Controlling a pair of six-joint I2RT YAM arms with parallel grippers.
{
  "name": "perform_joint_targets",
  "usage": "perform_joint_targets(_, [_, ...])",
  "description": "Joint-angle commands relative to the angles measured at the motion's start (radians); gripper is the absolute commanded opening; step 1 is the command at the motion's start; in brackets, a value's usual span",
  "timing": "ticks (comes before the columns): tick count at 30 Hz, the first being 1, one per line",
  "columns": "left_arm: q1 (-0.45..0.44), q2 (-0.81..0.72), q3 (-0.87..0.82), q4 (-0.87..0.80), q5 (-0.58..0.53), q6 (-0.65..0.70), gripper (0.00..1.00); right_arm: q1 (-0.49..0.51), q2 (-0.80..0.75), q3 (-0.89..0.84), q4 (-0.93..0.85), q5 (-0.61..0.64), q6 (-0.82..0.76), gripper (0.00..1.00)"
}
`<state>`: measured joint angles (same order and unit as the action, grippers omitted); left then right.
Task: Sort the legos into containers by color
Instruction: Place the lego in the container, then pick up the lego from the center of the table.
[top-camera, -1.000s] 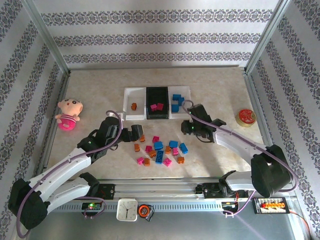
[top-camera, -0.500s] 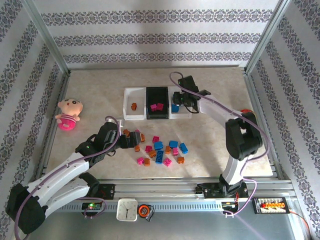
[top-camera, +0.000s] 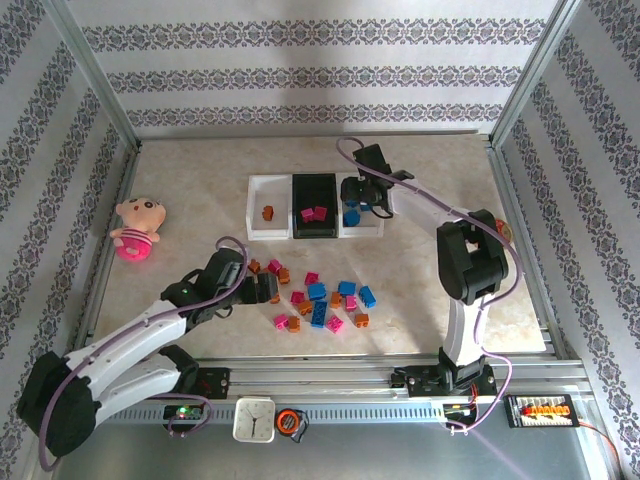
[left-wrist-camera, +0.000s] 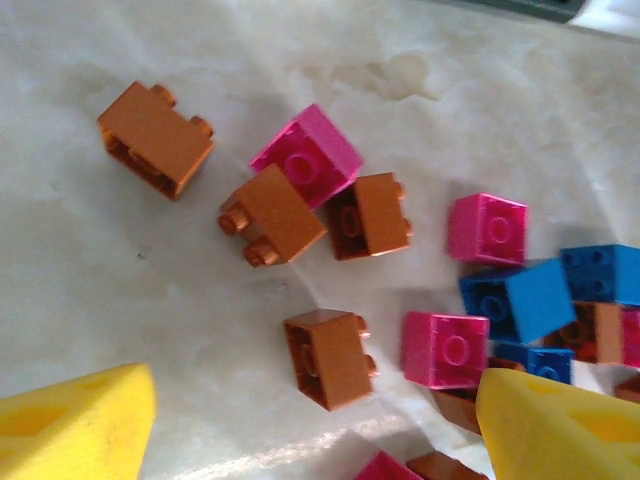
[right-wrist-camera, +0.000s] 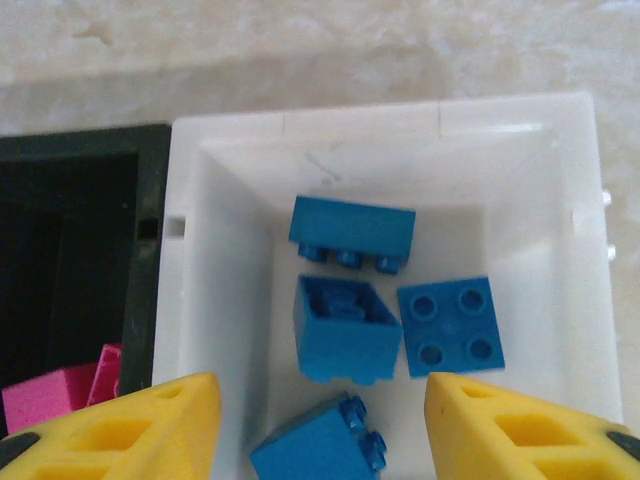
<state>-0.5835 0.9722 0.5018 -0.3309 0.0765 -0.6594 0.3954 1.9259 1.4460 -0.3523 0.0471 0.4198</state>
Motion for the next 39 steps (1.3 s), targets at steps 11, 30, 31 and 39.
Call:
perform_joint_targets(11, [0.186,0.291,0.118,0.188,0.005,0.007,0.72,0.018,-0.221,-0.197,0.061,-0.048,0.015,0.55])
perform_joint_targets(30, [0.241,0.509,0.120,0.325,-0.001,-0.070,0.36,-0.001,-0.385,-0.332,0.091,-0.039,0.013,0.54])
perform_joint_targets(31, [0.240,0.507,0.117,0.321,-0.001,-0.072,0.33,-0.002,-0.389,-0.336,0.091,-0.038,0.016,0.54])
perform_joint_targets(39, [0.243,0.360,0.115,0.211,-0.021,-0.036,0.18,-0.015,-0.441,-0.385,0.101,-0.035,0.022,0.53])
